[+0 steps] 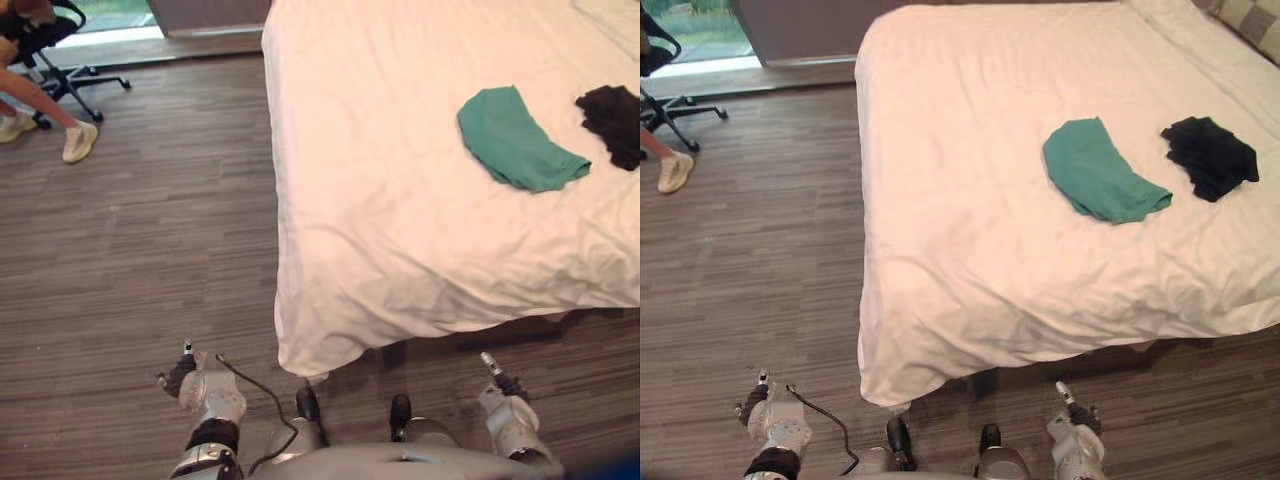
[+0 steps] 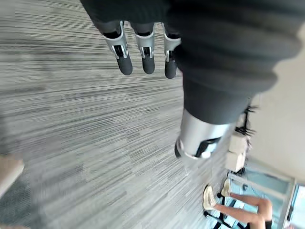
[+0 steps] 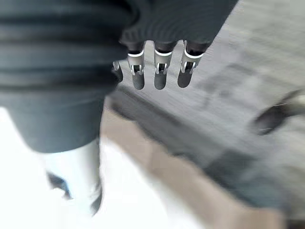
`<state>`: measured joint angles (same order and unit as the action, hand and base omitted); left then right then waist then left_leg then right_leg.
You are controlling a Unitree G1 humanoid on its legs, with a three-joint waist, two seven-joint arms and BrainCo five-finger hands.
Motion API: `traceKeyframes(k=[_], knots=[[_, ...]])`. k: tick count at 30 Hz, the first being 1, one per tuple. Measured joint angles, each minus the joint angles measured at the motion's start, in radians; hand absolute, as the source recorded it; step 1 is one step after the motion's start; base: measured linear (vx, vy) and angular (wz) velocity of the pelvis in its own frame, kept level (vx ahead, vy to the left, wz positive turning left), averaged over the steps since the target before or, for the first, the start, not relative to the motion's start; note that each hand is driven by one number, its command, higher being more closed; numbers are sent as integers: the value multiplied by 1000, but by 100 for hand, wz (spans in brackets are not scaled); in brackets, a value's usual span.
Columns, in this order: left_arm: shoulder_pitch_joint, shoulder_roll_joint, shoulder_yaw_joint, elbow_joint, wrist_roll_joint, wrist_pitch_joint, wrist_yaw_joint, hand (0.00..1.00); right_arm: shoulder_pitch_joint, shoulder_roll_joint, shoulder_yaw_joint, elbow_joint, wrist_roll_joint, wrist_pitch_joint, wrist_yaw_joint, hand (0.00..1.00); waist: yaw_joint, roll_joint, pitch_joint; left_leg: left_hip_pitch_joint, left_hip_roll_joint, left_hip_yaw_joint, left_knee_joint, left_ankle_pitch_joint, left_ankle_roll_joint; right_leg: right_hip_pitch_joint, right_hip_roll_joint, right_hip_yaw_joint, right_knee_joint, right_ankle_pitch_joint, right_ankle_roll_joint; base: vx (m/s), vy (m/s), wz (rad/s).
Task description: Tidy the bed and pick cloth on bed and put in laundry
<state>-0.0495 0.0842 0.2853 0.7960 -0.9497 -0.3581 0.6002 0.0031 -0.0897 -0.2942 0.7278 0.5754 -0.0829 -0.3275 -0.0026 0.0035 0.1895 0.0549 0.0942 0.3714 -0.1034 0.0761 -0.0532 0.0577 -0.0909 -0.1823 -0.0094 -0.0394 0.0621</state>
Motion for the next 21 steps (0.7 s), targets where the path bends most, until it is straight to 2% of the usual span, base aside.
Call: traceKeyframes(k=[2,4,5,6,7,8,10,11,14,18,21], knots=[[35,-9,-11,-3,34,34,-2,0,0,-4,35,-143,-8,-19,53,100,5,-10,-10,-2,2,-1,0,0,0,1,0,-1,-13,5,1,0,0,0],[71,-21,-11,-27,35,57,-9,0,1,-5,80,-238,-29,-32,148,100,13,-25,-24,-4,4,-4,0,-2,-3,4,2,-6,-28,6,0,9,-11,5],[109,-32,-11,-27,18,80,-21,0,2,-12,136,-305,-64,-34,291,100,20,-36,-33,-6,4,-12,0,-12,-8,9,3,-16,-38,2,4,40,-17,15],[120,-36,-10,-27,15,87,-28,0,2,-13,158,-322,-73,-35,330,100,19,-38,-35,-7,3,-18,0,-12,-8,13,2,-21,-41,2,4,58,-15,22],[135,-41,-11,-25,8,95,-38,0,3,-13,190,-335,-77,-34,402,100,19,-43,-38,-8,1,-25,0,-13,-9,19,2,-27,-44,2,3,75,-8,19],[157,-45,-11,-24,-2,109,-54,0,1,-16,252,-346,-76,-33,542,100,25,-48,-44,-12,0,-29,0,-14,-5,20,1,-31,-46,2,3,77,-7,16],[167,-51,-11,-19,0,111,-60,0,-4,-18,334,-356,-77,-20,651,100,32,-48,-47,-20,-4,-41,0,-14,-5,19,1,-42,-49,1,4,78,-9,19],[170,-58,-11,-18,4,111,-75,0,-12,-26,395,-356,-79,8,739,100,35,-47,-48,-26,-8,-51,1,-13,-3,20,0,-51,-51,1,6,85,-3,23],[179,-70,-11,-18,45,111,-93,0,-46,-47,521,-345,-94,76,867,100,52,-46,-48,-27,-11,-56,6,-13,-3,24,-1,-56,-52,4,12,91,4,11],[180,-71,-28,-18,106,108,-124,0,-135,-56,714,-289,-159,212,1079,100,52,-45,-49,-17,-9,-80,6,-9,-3,53,2,-88,-52,4,13,52,-19,16],[163,-68,-52,-2,162,107,-145,0,-178,-85,888,-241,-215,295,1213,100,74,-45,-48,-25,-4,-94,6,-4,-6,52,7,-103,-52,4,12,-28,-22,16]])
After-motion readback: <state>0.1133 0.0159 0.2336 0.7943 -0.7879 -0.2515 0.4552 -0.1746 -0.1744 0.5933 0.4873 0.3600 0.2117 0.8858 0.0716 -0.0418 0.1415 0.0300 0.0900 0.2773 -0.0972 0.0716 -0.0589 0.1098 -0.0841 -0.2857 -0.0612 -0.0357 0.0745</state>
